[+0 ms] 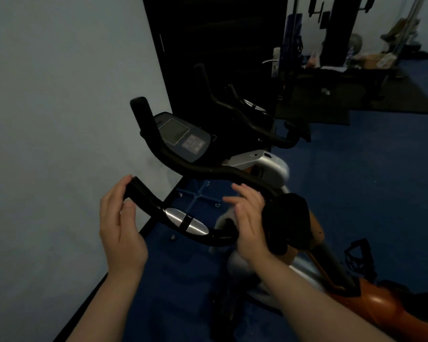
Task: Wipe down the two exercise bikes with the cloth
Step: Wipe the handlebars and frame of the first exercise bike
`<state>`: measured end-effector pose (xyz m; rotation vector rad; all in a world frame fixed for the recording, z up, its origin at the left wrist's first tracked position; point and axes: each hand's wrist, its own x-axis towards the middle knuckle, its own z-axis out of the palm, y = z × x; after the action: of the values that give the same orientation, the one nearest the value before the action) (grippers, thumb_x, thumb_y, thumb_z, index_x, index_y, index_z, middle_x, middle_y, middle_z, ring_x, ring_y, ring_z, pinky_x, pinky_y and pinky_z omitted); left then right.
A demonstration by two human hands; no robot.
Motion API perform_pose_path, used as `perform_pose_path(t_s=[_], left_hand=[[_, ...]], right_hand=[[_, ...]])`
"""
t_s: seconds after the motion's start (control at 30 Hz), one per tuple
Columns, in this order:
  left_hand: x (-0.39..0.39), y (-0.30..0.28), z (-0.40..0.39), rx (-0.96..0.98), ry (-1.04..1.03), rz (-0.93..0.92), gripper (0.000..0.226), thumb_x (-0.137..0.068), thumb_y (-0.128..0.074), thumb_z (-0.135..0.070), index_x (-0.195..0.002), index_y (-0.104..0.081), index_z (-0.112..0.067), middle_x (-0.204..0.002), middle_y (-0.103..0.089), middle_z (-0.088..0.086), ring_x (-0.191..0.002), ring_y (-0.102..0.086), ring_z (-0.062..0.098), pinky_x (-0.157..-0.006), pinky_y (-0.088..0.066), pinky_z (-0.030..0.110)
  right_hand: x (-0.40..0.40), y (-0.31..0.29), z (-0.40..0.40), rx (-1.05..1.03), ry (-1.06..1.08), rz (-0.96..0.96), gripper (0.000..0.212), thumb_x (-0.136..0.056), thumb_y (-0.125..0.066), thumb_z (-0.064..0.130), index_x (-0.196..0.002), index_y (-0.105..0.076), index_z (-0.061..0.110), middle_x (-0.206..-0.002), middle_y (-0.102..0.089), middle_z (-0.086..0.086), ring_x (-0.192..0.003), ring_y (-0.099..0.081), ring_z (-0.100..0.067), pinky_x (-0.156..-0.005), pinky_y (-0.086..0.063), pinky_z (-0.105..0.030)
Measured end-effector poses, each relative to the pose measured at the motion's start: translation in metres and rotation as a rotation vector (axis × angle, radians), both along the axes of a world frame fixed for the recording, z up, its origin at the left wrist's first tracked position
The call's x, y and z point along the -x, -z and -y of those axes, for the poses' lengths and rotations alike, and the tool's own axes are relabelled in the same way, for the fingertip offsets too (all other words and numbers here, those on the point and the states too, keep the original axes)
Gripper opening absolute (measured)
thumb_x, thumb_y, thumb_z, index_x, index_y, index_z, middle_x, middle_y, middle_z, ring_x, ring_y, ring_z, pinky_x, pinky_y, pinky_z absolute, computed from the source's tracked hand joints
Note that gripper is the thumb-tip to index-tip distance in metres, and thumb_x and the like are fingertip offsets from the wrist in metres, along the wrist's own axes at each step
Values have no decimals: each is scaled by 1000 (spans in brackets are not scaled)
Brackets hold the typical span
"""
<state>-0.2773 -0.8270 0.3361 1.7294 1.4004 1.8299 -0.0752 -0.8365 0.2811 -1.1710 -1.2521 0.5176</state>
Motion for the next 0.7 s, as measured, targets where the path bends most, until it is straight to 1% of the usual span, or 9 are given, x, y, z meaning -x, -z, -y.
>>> perform_pose_path(t_s=[0.1,0.2,0.27,0.33,0.43,0.5,0.53,0.6,0.7], left_hand=[[-2,-3,3,36,-13,10,40,-100,-35,-6,-135,-53,-11,-130,-52,-4,-121,-47,-2,-108,-33,15],[-3,-5,4,45,-31,-10,40,-100,-35,-7,-135,-54,-11,-130,-53,-3,-121,-48,0,-108,-34,17],[-5,-5,4,53,-58,-7,40,-100,-35,-6,-134,-54,-12,-129,-53,-5,-120,-47,-3,-108,-34,18],[-8,-5,4,62,-83,17,40,-101,-35,-6,-134,-55,-15,-130,-53,-6,-118,-47,-6,-107,-34,15],[-12,-4,4,60,-112,38,40,-101,-35,-8,-134,-55,-18,-129,-53,-7,-117,-47,-7,-105,-33,12],[-14,-5,3,61,-137,32,39,-101,-35,-8,-133,-54,-18,-129,-53,-5,-117,-48,-6,-105,-34,13],[-15,-5,4,68,-145,29,39,-101,-36,-8,-133,-54,-18,-129,-53,-5,-116,-48,-6,-105,-34,14],[-16,-6,5,80,-146,22,39,-100,-36,-8,-133,-55,-18,-129,-53,-5,-117,-48,-4,-105,-35,14],[-9,-10,7,77,-128,-66,35,-100,-38,-16,-128,-58,-21,-122,-55,-9,-113,-50,-2,-100,-37,12]], right_hand=[[12,-1,10,63,-3,-60,35,-98,-34,17,-116,-65,15,-147,-39,0,-145,-18,-10,-117,-9,-19],[16,6,26,58,-28,80,35,-102,-32,26,-108,-66,26,-140,-45,8,-145,-15,-5,-112,-8,-9],[7,2,24,61,-28,191,40,-103,-29,24,-99,-68,20,-130,-51,5,-142,-19,-3,-111,-1,-9],[0,-5,19,97,-45,187,40,-103,-30,18,-92,-69,16,-129,-50,2,-139,-19,2,-112,7,-12],[15,-9,28,154,-6,48,33,-104,-33,21,-89,-62,26,-136,-43,8,-140,-14,8,-110,-4,-8],[39,-10,46,180,34,110,29,-103,-28,36,-99,-57,32,-133,-40,18,-143,-11,2,-116,-8,-20],[47,-10,56,179,28,191,35,-102,-22,44,-110,-54,32,-132,-38,20,-144,-8,0,-119,-4,-27],[41,-15,60,190,-30,355,52,-100,-10,52,-128,-48,31,-134,-37,20,-142,-6,3,-119,9,-28],[5,-21,51,162,-152,518,43,-104,-23,36,-132,-54,25,-133,-51,13,-132,-21,8,-120,4,-29]])
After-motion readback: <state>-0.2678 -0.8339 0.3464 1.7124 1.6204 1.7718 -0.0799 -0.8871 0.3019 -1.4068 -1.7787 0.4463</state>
